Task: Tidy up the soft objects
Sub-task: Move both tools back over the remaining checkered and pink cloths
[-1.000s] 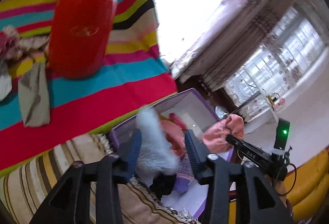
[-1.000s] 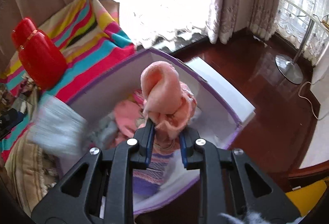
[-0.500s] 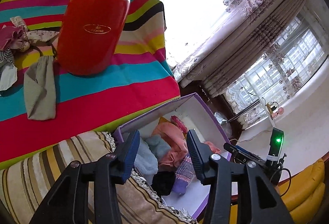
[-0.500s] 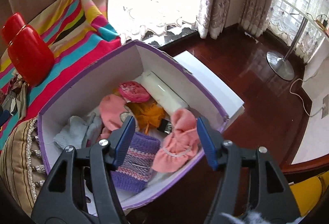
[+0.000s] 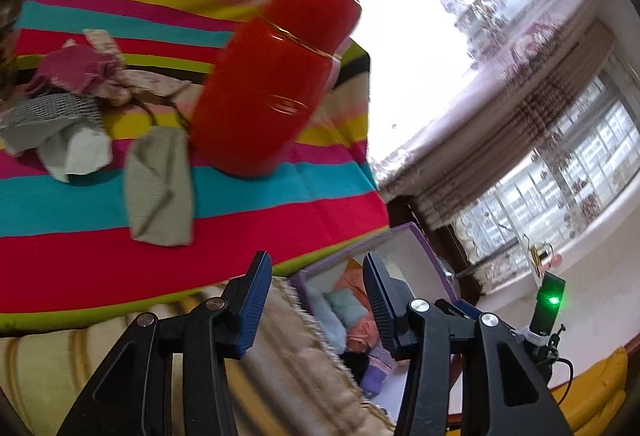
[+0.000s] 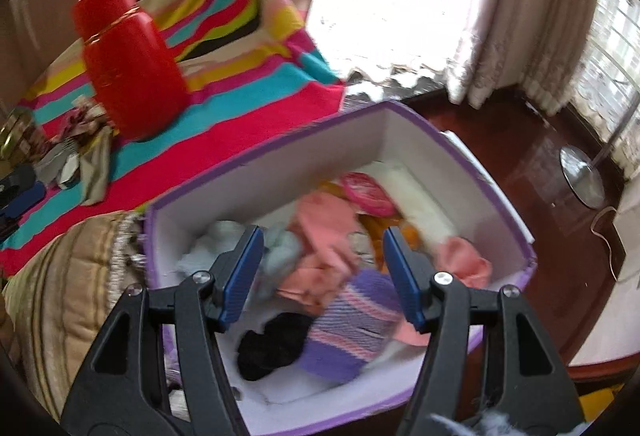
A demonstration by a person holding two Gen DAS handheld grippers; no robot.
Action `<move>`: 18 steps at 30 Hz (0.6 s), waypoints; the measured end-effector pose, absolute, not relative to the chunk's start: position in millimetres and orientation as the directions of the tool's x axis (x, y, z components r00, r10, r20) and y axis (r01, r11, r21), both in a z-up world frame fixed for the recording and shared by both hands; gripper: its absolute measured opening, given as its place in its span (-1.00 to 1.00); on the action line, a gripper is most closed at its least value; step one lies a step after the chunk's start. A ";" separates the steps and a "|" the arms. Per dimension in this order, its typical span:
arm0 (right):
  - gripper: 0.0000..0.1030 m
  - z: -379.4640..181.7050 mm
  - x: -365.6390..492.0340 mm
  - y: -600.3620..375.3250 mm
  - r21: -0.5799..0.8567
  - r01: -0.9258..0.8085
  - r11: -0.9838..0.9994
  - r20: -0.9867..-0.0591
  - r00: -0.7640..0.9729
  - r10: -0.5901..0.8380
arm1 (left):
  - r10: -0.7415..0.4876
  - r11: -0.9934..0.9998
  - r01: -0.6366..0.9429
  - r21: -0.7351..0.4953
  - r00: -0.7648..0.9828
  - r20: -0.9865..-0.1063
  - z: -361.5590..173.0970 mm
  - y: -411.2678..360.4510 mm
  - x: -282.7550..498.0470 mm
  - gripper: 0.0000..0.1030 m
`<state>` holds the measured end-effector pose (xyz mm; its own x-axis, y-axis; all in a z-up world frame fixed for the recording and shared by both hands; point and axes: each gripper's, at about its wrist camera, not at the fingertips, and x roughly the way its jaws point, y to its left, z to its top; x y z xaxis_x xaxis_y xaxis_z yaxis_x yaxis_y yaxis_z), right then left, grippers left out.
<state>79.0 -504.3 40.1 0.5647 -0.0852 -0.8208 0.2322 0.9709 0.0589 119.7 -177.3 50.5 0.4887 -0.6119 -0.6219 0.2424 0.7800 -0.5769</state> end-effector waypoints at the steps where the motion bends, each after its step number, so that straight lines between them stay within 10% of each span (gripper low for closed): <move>1: 0.27 41.1 81.3 -497.2 0.061 0.216 0.974 -0.820 0.568 -0.075 | -0.606 0.782 0.225 -0.582 0.494 -0.623 49.3 -169.5 120.4 -0.05; 18: 0.34 52.5 142.9 -374.5 0.127 -0.032 0.991 -0.808 0.576 0.122 | -0.483 0.793 -0.010 -0.609 0.600 -0.638 29.1 -55.7 123.2 -0.05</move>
